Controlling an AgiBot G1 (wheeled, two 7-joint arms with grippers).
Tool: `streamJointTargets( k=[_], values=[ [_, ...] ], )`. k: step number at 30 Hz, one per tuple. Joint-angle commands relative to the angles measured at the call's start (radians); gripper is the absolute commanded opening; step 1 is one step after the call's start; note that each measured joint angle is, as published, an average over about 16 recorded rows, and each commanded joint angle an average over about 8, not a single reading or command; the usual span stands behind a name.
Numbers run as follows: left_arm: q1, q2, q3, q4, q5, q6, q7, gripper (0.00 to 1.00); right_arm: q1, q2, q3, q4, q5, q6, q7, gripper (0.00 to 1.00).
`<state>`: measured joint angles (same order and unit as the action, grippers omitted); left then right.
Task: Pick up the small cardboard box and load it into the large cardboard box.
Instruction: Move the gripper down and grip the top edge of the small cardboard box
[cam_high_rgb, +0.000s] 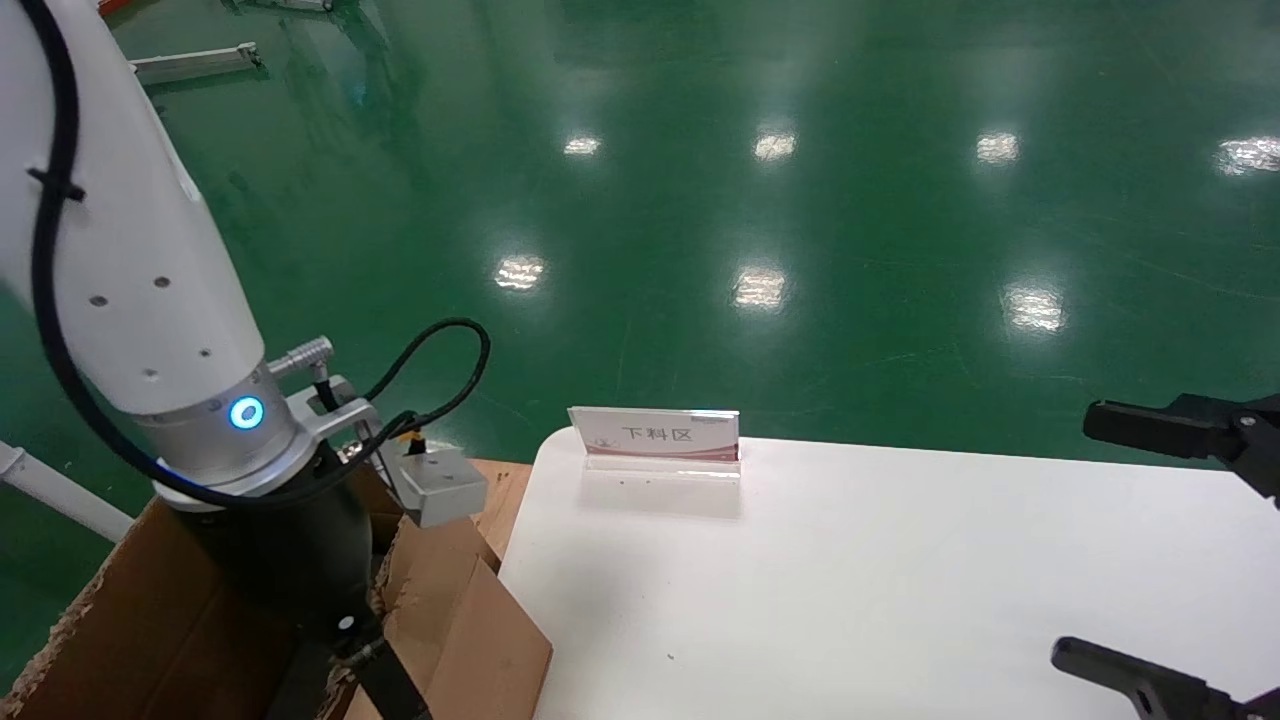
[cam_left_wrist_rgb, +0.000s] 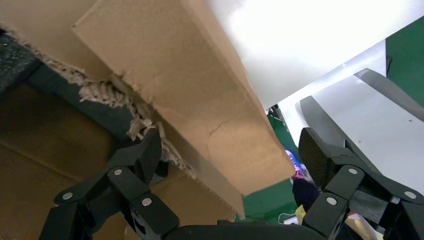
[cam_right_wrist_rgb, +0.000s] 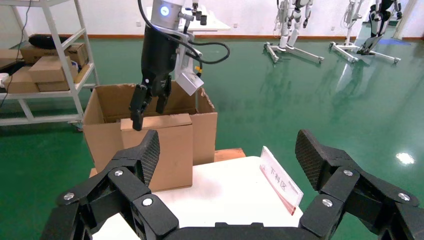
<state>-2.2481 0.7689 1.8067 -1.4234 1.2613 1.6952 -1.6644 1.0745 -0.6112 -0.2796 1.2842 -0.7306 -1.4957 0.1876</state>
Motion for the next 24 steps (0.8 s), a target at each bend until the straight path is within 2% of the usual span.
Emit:
streamJointTargets(
  k=[1,12,13,19,20,21,24],
  values=[
    [0.011,-0.001,0.004,0.0,0.001,-0.011,-0.004,1.0,0.0,0.0,0.0,0.0,0.0,0.0,0.0,1.0],
    [0.067,0.002,0.015,0.018,0.029,-0.066,0.001,1.0,0.0,0.0,0.0,0.0,0.0,0.0,0.0,1.0],
    [0.07,0.002,0.015,0.02,0.031,-0.07,0.002,0.93,0.0,0.0,0.0,0.0,0.0,0.0,0.0,1.0],
    [0.083,0.006,0.017,0.026,0.04,-0.085,0.006,0.18,0.0,0.0,0.0,0.0,0.0,0.0,0.0,1.0],
    [0.084,0.006,0.017,0.026,0.041,-0.086,0.006,0.05,0.0,0.0,0.0,0.0,0.0,0.0,0.0,0.92],
    [0.085,0.006,0.017,0.027,0.042,-0.087,0.006,0.0,0.0,0.0,0.0,0.0,0.0,0.0,0.0,0.79],
    [0.087,0.007,0.017,0.028,0.043,-0.09,0.007,0.0,0.0,0.0,0.0,0.0,0.0,0.0,0.0,0.42]
  ],
)
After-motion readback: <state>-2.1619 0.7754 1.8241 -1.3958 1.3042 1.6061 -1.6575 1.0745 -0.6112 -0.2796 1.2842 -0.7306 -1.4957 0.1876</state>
